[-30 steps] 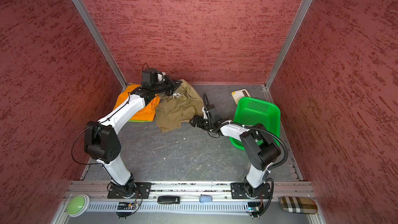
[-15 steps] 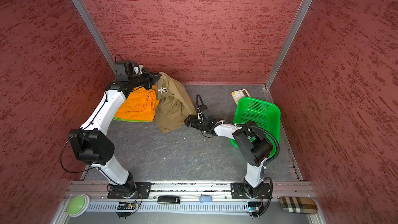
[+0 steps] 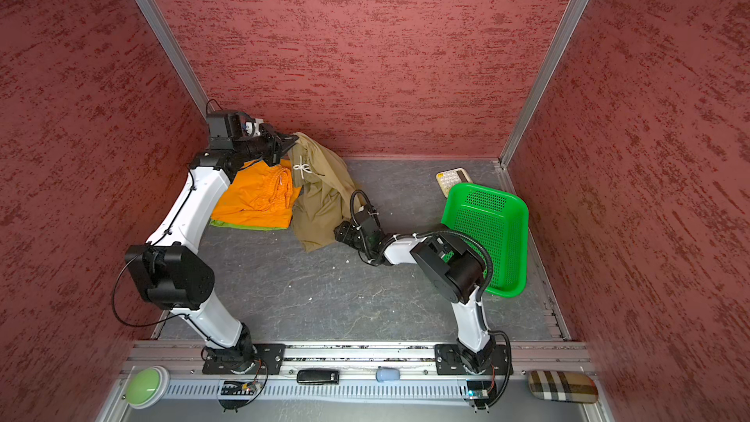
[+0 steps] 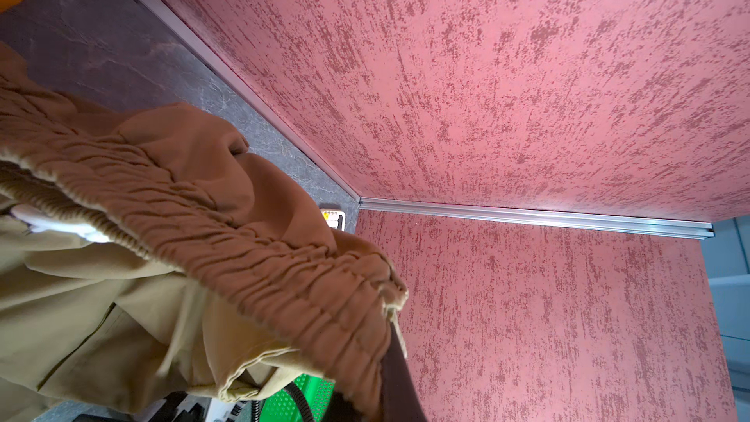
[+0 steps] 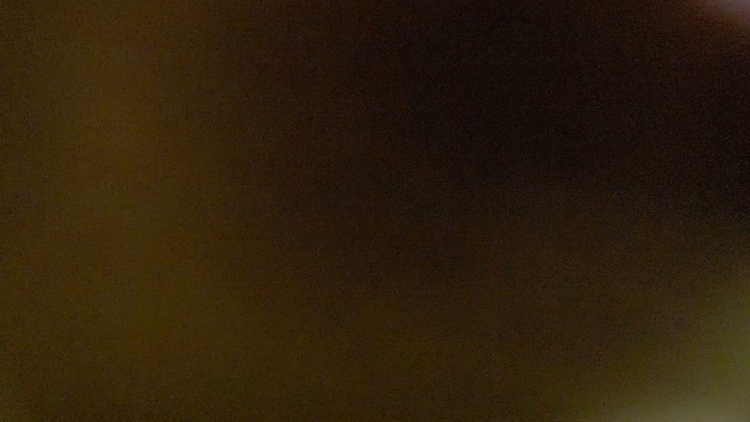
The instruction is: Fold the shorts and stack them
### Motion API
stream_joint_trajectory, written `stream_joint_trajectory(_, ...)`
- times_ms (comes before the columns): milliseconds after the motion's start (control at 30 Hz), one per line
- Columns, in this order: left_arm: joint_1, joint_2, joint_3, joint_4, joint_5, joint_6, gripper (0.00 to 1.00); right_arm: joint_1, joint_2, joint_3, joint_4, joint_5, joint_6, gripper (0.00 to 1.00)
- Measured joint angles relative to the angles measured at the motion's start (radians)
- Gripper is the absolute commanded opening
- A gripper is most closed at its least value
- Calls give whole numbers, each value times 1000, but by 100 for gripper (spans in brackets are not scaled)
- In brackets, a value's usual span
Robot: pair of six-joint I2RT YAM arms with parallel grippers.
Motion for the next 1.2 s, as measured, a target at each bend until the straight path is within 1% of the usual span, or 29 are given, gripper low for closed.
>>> stream_joint_trajectory(67, 1, 0, 0, 0, 5, -1, 0, 7, 19, 5, 17, 29, 34, 39)
stream_joint_trajectory(133, 3, 0, 0, 0, 12, -4, 0, 11, 27, 5, 14, 60, 51, 16)
stream_joint_trajectory(200, 8, 0, 0, 0, 20, -5, 0, 4, 28, 5, -9, 82, 53, 4)
stream_joint_trajectory(233, 13, 0, 0, 0, 25, -5, 0, -5, 25, 5, -24, 92, 45, 0)
stream_joint_trajectory(367, 43, 24, 36, -8, 50, -8, 0, -82, -46, 4, -133, 129, -42, 0)
stream_joint_trajectory(467, 65, 69, 118, -17, 58, -8, 0, -190, -182, 17, -247, 159, -158, 0)
stream_joint_trajectory(533, 70, 106, 200, -31, 63, -11, 0, -265, -271, 69, -323, 181, -249, 0)
stream_joint_trajectory(633, 60, 175, 372, -50, 66, -21, 0, -369, -383, 212, -417, 214, -393, 0)
stream_joint_trajectory(700, 37, 232, 521, -67, 66, -24, 0, -422, -448, 318, -473, 244, -501, 0)
stream_joint_trajectory(833, -14, 357, 886, -101, 65, -27, 0, -479, -570, 470, -561, 304, -678, 0)
stream_joint_trajectory(867, -22, 373, 962, -104, 68, -32, 0, -492, -607, 497, -581, 309, -723, 0)
stream_joint_trajectory(900, -24, 372, 998, -103, 71, -38, 0, -501, -637, 516, -592, 310, -758, 0)
stream_joint_trajectory(967, -18, 331, 1017, -92, 82, -42, 0, -521, -706, 562, -616, 304, -838, 0)
stream_joint_trajectory(1067, -14, 227, 961, -91, 96, -30, 0, -524, -776, 619, -635, 274, -941, 0)
stream_joint_trajectory(1200, -6, 82, 905, -93, 95, -16, 0, -525, -838, 662, -653, 233, -1040, 0)
